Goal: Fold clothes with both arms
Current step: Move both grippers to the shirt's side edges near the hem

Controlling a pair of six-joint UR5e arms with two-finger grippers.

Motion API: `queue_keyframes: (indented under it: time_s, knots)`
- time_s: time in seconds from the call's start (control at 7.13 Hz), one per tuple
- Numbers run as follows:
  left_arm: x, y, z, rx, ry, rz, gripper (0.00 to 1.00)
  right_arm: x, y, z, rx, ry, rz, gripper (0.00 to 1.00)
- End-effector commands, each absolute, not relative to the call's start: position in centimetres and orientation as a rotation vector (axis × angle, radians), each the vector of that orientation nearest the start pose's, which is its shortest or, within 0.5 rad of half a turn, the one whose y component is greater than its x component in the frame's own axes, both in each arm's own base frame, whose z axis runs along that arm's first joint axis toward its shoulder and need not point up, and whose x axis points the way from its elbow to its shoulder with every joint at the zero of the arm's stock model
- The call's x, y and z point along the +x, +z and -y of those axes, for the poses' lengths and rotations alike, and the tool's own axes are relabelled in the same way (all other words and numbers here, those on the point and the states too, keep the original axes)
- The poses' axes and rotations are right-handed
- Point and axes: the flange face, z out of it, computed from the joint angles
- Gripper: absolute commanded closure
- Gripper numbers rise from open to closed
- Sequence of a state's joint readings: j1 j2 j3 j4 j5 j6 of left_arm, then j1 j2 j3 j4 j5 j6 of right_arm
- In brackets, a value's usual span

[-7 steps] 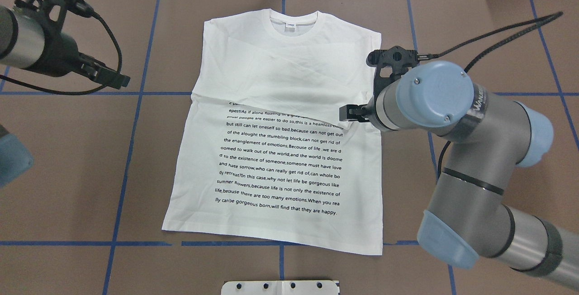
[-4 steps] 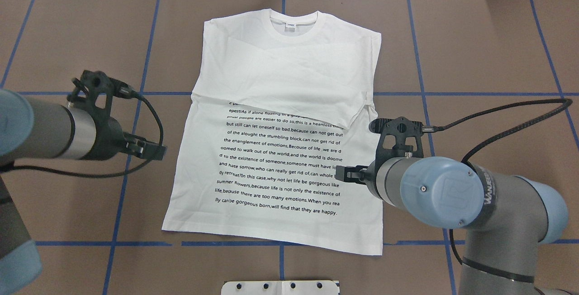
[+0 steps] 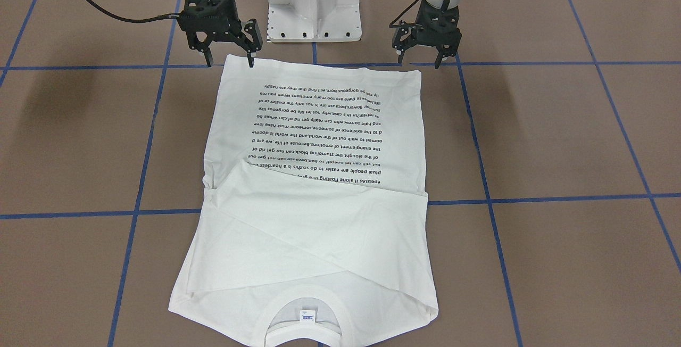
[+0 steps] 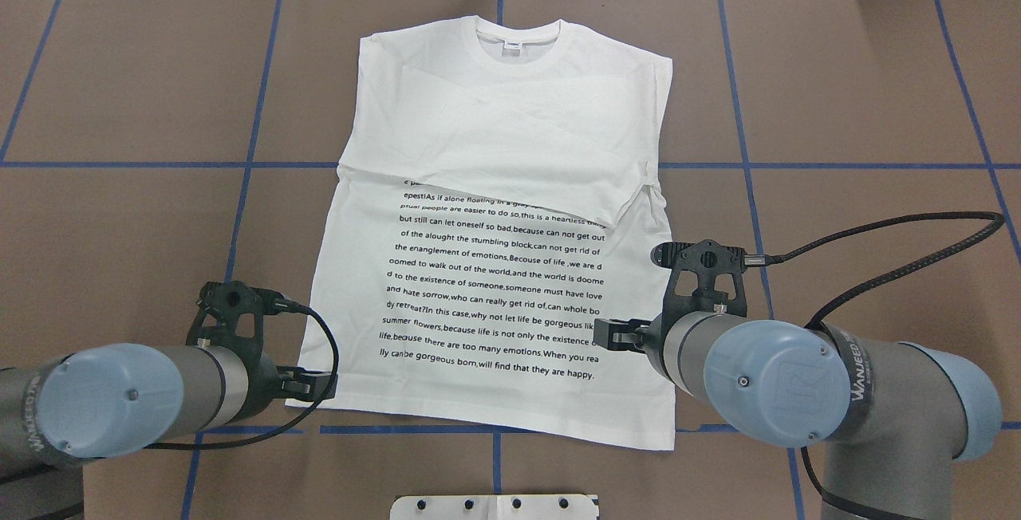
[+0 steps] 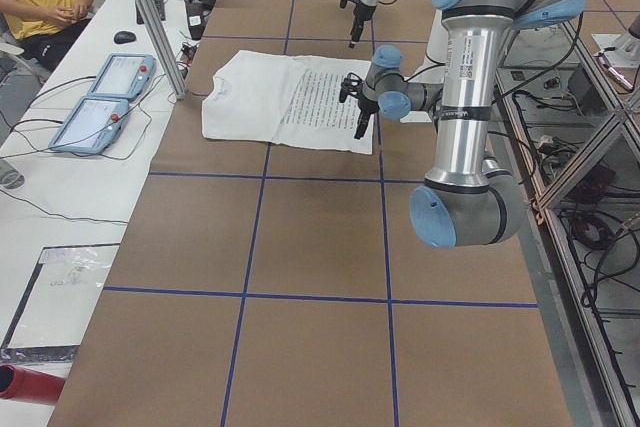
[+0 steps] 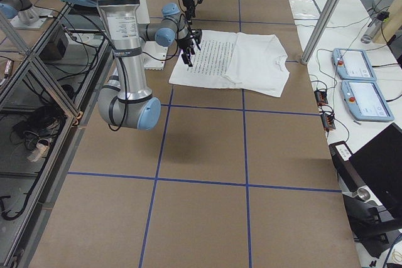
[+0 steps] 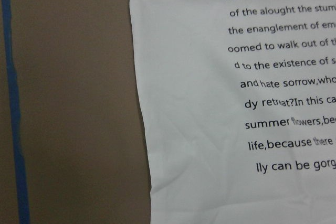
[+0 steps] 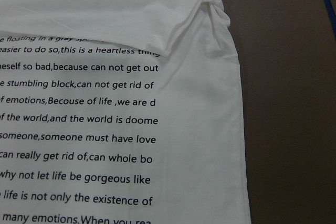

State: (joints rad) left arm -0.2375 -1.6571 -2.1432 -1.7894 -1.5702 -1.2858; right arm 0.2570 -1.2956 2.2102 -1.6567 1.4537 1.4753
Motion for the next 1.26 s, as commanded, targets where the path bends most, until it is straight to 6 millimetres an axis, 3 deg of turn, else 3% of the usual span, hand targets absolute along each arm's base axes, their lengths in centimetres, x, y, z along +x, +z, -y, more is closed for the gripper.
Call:
queue_keyframes:
  time_s: [0.0,0.7,1.12]
  knots:
    - [46.0,34.7,23.2,0.194,0.011,-0.823,0.18,-44.2,25.4,26.5,0.254,0.199,0.797,0.0]
    - [48.4,35.5,23.5,0.19,0.024,-0.802,0.18,-44.7,25.5,26.0,0.256,0.19,0.794,0.0]
    - [48.6,36.0,23.6,0.19,0.024,-0.792,0.35,-44.8,25.6,25.8,0.26,0.188,0.792,0.0]
